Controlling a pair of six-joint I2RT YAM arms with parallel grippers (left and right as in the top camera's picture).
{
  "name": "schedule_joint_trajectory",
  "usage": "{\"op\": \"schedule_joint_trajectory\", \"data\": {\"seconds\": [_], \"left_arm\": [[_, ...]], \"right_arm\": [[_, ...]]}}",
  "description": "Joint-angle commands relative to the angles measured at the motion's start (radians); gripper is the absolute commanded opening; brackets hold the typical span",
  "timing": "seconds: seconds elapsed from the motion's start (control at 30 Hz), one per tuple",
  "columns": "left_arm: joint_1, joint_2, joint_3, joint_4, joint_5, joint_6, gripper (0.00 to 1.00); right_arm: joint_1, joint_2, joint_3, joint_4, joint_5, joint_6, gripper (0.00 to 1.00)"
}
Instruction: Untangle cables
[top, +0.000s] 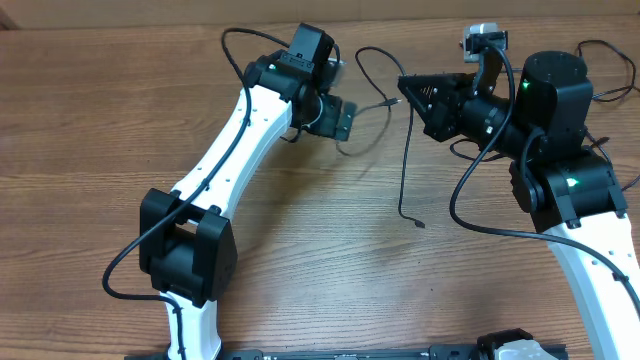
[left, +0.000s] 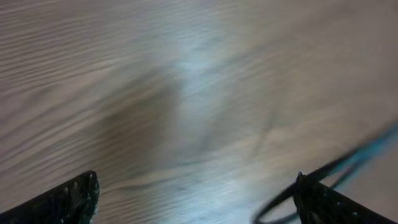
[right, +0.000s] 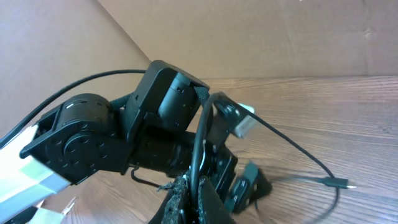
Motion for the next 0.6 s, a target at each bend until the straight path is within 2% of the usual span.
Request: {"op": "schedule_joint_trajectory", "data": {"seconds": [0.0, 0.17, 0.2, 0.3, 0.47, 0.57], "left_arm": [[0.005, 0.0, -0.043, -0.01, -0.28, -0.239, 0.99], [0.005, 0.0, -0.104, -0.035, -0.42, -0.404, 1.0], [0.006, 0.0, -0.118, -0.06, -0.473, -0.486, 1.0], [0.017, 0.0, -0.12, -0.106, -0.511, -0.592, 1.0], [0.08, 0.0, -0.12, -0.175, -0.473, -0.805, 1.0], [0.147, 0.0, -0.12, -0.187, -0.357, -0.838, 0.99]], "right_arm": [[-0.002, -0.007, 0.013, 0.007, -0.022, 0.005, 0.04], [-0.002, -0.007, 0.013, 0.007, -0.021, 0.005, 0.04], [-0.002, -0.007, 0.013, 0.006, -0.021, 0.005, 0.04], [-0.002, -0.007, 0.013, 0.006, -0.021, 0.004, 0.04], [-0.002, -0.007, 0.013, 0.006, -0.02, 0.004, 0.04], [-0.002, -0.007, 0.013, 0.006, -0.02, 0.004, 0.04]]}}
